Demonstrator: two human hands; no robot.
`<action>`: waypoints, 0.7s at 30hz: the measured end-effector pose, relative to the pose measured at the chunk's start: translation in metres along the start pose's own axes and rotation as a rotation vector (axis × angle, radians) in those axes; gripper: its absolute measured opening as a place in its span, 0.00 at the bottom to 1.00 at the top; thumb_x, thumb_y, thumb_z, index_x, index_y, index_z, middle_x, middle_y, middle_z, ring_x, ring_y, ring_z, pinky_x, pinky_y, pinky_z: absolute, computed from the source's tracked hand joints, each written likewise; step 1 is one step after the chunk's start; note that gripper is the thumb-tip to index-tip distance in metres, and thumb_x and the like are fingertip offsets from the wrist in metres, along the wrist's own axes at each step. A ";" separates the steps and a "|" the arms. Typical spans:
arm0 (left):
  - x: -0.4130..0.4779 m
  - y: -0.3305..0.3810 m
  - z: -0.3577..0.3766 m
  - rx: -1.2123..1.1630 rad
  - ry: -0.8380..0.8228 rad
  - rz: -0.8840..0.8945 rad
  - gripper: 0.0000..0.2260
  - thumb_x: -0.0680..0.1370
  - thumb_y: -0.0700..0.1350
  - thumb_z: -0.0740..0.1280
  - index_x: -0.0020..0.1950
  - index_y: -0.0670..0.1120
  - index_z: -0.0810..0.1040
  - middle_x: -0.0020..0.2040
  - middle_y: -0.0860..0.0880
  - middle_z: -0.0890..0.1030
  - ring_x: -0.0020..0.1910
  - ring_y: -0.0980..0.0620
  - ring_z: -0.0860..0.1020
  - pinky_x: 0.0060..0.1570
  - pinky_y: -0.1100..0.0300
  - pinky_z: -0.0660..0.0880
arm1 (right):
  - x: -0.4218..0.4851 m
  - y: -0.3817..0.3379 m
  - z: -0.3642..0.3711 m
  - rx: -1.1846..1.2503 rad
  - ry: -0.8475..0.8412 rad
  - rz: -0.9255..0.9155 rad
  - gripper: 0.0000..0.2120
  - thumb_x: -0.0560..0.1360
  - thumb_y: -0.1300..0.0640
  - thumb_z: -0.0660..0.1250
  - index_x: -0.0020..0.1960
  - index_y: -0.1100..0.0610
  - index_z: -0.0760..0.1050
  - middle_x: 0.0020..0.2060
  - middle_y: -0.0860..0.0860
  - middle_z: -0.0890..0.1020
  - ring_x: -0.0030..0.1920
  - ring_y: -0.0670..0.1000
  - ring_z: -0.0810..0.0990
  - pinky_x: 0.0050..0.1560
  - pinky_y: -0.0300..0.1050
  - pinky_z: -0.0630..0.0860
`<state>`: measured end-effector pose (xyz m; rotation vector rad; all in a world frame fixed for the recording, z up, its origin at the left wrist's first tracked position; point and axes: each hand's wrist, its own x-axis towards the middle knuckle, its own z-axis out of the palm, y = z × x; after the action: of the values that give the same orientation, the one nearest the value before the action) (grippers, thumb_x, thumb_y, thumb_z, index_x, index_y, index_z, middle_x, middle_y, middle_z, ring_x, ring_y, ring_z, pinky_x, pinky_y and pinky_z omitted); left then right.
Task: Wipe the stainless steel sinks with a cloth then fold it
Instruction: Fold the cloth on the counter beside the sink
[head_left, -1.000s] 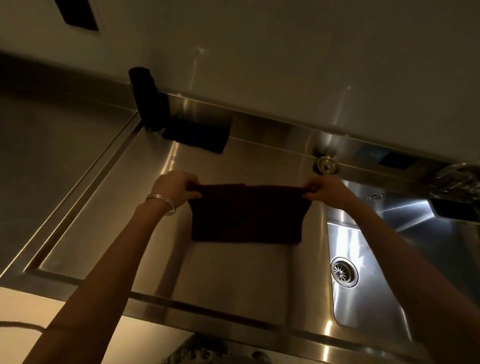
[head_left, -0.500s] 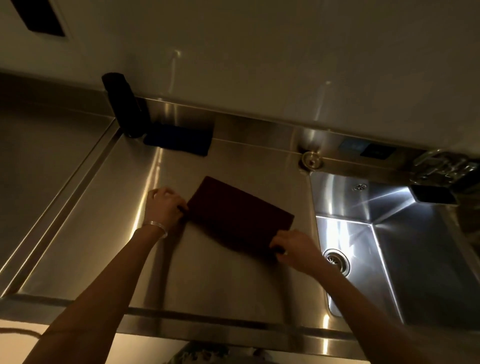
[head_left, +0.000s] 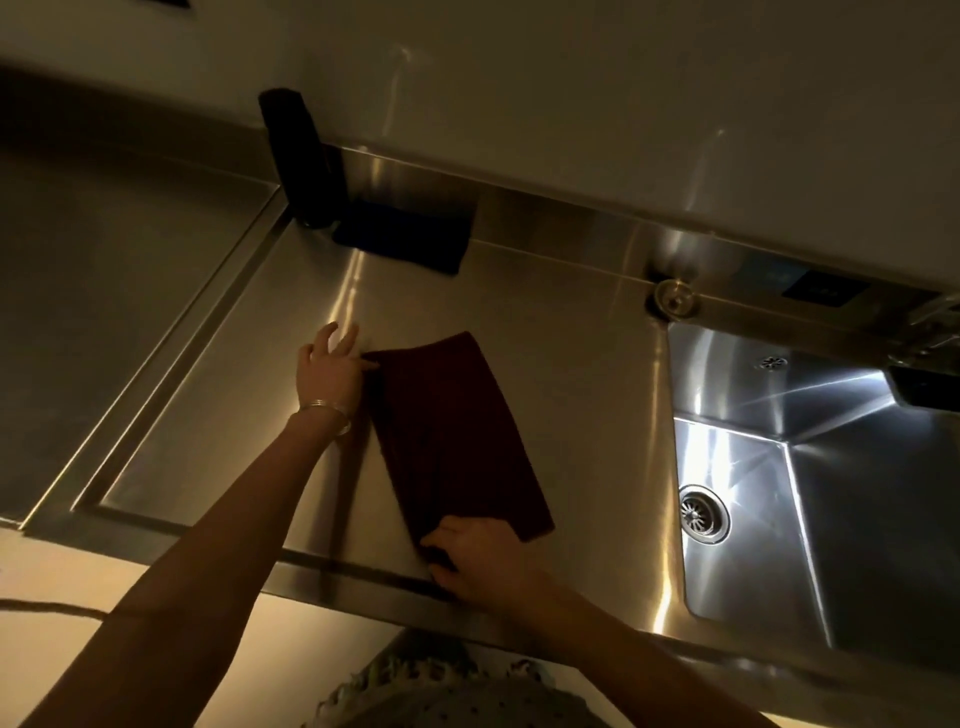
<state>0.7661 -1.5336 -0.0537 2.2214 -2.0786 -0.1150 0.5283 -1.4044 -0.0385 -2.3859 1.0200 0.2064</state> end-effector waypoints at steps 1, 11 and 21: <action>-0.001 -0.001 0.001 0.044 -0.050 0.002 0.18 0.76 0.42 0.65 0.63 0.59 0.75 0.76 0.49 0.57 0.75 0.42 0.51 0.67 0.48 0.54 | 0.004 -0.008 0.004 -0.004 -0.040 -0.021 0.20 0.79 0.53 0.60 0.70 0.54 0.68 0.61 0.55 0.74 0.59 0.57 0.74 0.56 0.51 0.70; -0.071 0.023 0.016 0.008 -0.095 0.602 0.26 0.59 0.37 0.77 0.55 0.51 0.80 0.63 0.46 0.77 0.59 0.44 0.77 0.57 0.44 0.72 | -0.012 0.065 -0.039 0.114 0.074 0.021 0.13 0.77 0.60 0.63 0.60 0.55 0.78 0.57 0.52 0.78 0.56 0.51 0.77 0.59 0.40 0.70; -0.140 0.016 0.001 -0.076 0.199 0.158 0.06 0.71 0.43 0.67 0.44 0.47 0.82 0.45 0.48 0.83 0.45 0.44 0.81 0.49 0.48 0.74 | -0.046 0.107 -0.039 -0.003 -0.023 0.037 0.14 0.76 0.59 0.66 0.61 0.58 0.77 0.59 0.55 0.75 0.61 0.53 0.73 0.51 0.31 0.58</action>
<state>0.7404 -1.3947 -0.0538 1.9304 -2.0931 0.0367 0.4177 -1.4577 -0.0345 -2.3638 1.0544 0.2479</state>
